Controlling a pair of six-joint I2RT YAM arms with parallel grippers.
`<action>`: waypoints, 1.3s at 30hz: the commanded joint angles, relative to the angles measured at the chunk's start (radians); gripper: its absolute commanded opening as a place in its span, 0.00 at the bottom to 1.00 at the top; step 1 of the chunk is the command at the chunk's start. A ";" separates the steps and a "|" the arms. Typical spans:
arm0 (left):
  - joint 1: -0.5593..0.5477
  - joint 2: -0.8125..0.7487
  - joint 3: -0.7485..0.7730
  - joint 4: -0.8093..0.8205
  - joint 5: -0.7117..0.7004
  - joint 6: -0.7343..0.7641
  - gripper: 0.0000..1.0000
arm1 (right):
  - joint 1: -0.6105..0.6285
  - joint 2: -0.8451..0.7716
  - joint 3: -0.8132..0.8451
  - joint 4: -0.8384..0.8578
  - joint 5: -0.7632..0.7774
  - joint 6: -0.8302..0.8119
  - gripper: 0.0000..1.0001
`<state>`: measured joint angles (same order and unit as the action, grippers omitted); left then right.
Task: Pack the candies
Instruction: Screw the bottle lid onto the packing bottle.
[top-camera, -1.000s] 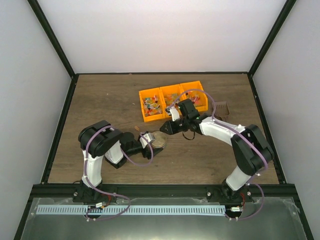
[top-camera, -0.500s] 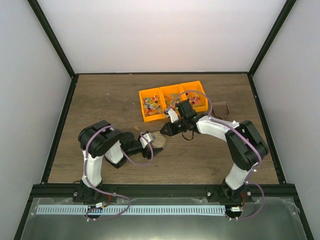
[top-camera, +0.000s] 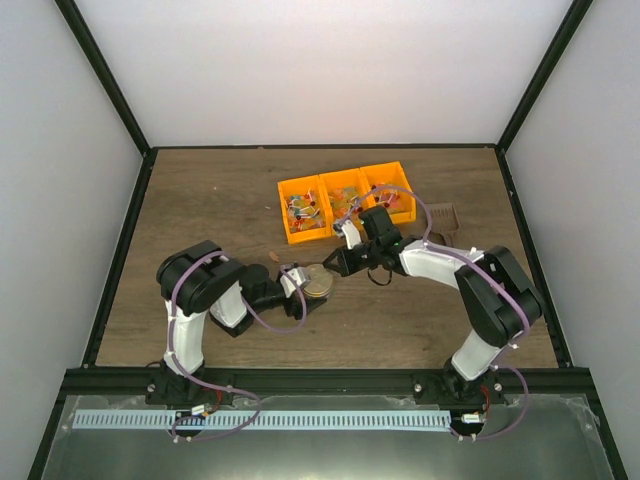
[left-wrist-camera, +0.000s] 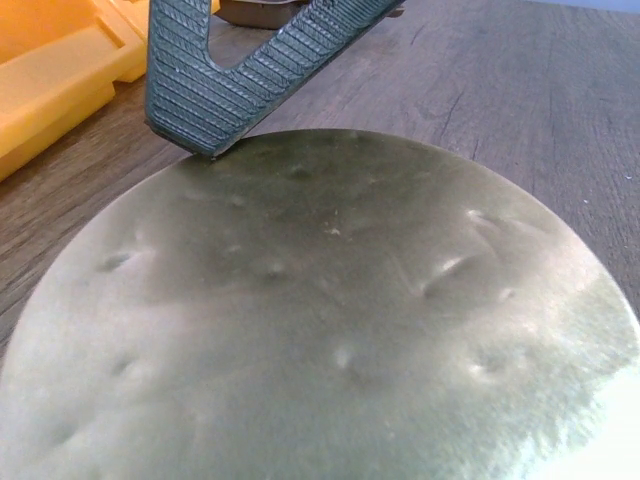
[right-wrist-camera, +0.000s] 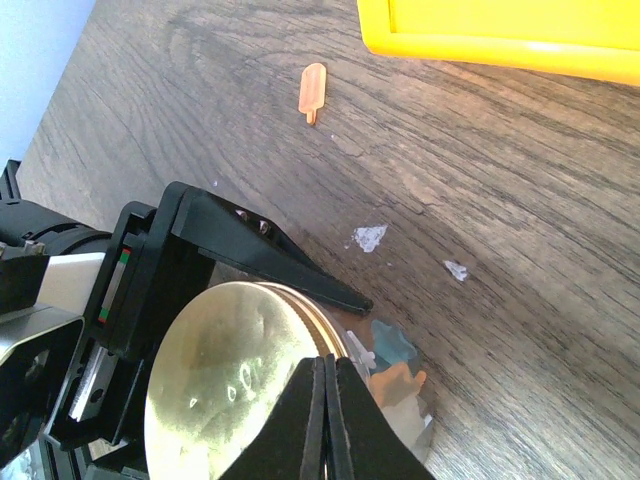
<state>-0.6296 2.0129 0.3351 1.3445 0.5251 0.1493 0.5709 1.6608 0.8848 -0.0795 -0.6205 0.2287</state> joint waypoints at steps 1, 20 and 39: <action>-0.002 0.008 0.008 -0.081 -0.018 -0.039 0.83 | 0.047 -0.015 -0.079 -0.077 -0.085 0.020 0.01; 0.001 0.019 0.025 -0.095 -0.036 -0.056 0.82 | 0.136 -0.190 -0.340 0.045 -0.101 0.193 0.01; 0.002 0.029 0.027 -0.093 -0.022 -0.049 0.83 | 0.181 -0.325 -0.414 0.061 -0.061 0.292 0.01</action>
<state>-0.6441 2.0125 0.3359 1.3312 0.6125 0.1608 0.6636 1.3163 0.4789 0.1436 -0.5327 0.5190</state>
